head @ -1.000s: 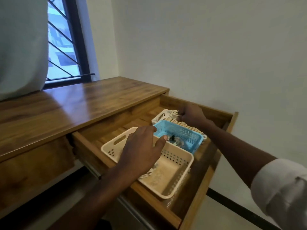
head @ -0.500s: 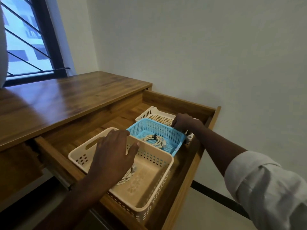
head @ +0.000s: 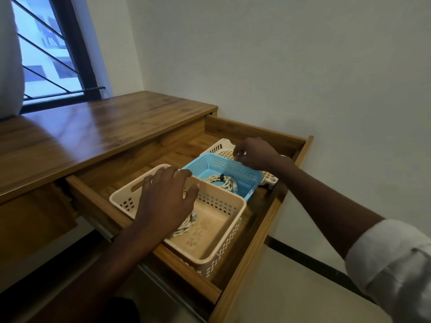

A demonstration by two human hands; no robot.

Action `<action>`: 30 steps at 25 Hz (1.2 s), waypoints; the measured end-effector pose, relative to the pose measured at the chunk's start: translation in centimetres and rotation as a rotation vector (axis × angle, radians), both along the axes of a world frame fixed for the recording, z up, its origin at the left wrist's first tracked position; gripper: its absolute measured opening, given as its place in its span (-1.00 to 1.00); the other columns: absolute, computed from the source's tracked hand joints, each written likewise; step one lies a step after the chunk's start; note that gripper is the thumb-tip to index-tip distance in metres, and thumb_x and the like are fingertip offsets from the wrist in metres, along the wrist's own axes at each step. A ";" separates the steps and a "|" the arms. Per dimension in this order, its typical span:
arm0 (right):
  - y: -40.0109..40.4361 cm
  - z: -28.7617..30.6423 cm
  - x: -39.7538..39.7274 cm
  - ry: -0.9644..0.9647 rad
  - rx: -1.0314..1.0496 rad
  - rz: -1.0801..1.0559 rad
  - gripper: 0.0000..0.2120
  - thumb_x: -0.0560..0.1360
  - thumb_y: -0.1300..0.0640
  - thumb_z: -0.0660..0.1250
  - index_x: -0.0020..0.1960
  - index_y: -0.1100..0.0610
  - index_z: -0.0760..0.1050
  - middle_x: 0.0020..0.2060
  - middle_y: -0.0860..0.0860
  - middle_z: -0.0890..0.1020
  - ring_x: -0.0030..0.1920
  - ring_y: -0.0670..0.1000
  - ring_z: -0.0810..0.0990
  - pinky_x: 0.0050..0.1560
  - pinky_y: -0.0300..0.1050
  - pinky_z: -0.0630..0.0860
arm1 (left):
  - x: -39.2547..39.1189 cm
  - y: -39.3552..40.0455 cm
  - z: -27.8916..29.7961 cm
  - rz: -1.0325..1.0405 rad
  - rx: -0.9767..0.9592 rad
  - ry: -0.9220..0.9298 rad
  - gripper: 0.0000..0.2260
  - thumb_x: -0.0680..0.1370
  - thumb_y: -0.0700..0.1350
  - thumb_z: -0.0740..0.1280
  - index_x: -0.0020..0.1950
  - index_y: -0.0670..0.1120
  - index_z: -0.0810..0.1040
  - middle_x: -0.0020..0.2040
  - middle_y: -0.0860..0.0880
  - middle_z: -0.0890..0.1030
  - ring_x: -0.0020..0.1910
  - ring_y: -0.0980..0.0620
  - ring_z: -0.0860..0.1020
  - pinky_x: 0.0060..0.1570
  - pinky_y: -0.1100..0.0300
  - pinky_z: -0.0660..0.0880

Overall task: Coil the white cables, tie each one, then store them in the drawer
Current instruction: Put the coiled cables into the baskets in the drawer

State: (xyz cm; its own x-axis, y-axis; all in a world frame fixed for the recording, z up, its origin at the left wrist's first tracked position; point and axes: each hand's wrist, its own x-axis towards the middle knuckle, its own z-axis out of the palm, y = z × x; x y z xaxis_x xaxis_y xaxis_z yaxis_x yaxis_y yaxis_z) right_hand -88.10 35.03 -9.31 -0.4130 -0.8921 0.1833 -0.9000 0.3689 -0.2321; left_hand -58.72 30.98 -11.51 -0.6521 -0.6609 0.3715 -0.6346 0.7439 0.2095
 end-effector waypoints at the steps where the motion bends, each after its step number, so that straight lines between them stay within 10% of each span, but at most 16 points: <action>1: -0.1 0.3 0.9 -0.050 0.026 0.101 -0.71 0.58 -0.03 0.44 0.27 0.01 0.65 0.25 0.01 0.67 0.19 0.07 0.63 0.08 -0.02 0.57 | -0.1 -0.2 -0.1 0.037 -0.016 -0.048 -0.50 0.65 0.31 0.13 0.54 0.16 0.40 0.58 -0.04 0.38 0.57 -0.16 0.31 0.51 -0.32 0.23; 4: -0.5 -0.6 2.4 0.062 0.178 0.133 -0.54 0.56 -0.05 0.48 0.42 0.00 0.55 0.42 0.01 0.56 0.37 0.10 0.51 0.16 -0.07 0.38 | 0.2 -1.9 0.1 0.159 0.061 -0.152 -0.43 0.62 0.41 0.08 0.61 0.29 0.22 0.70 -0.03 0.12 0.64 -0.33 0.10 0.47 -0.47 0.11; 9: -0.1 -1.2 2.1 0.086 0.099 0.090 -0.57 0.52 0.08 0.51 0.38 0.01 0.59 0.39 0.01 0.58 0.34 0.08 0.51 0.12 -0.09 0.38 | 1.1 -2.9 -0.4 0.205 0.100 -0.265 -0.39 0.62 0.41 0.11 0.60 0.16 0.29 0.62 0.00 0.31 0.57 -0.23 0.28 0.46 -0.44 0.19; 15: 4.0 -0.3 4.1 -0.162 -0.330 0.231 -0.74 0.62 -0.01 0.40 0.24 0.07 0.68 0.22 -0.02 0.70 0.17 -0.04 0.64 0.04 -0.08 0.55 | 0.2 2.2 1.9 0.082 -0.020 0.016 -0.39 0.64 0.37 0.09 0.57 0.04 0.34 0.62 -0.06 0.31 0.63 -0.18 0.19 0.52 -0.40 0.15; 21: 10.0 -3.0 4.0 -0.359 -0.576 0.255 -0.67 0.65 -0.17 0.27 0.26 -0.03 0.66 0.25 -0.16 0.68 0.21 -0.09 0.64 0.08 0.02 0.64 | -3.6 12.4 1.8 -0.167 0.130 -0.225 0.14 0.40 0.60 0.22 0.68 0.04 -0.30 0.68 -0.05 -0.39 0.65 -0.23 -0.37 0.55 -0.38 -0.26; 30: 6.3 -3.8 4.9 -0.305 -0.672 0.187 -0.59 0.63 -0.22 0.23 0.27 0.00 0.65 0.27 -0.10 0.67 0.21 -0.07 0.62 -0.01 -0.15 0.59 | -2.2 8.5 0.2 -0.020 -0.040 -0.232 0.13 0.37 0.61 0.16 0.69 -0.02 -0.21 0.70 -0.13 -0.31 0.66 -0.27 -0.32 0.56 -0.31 -0.29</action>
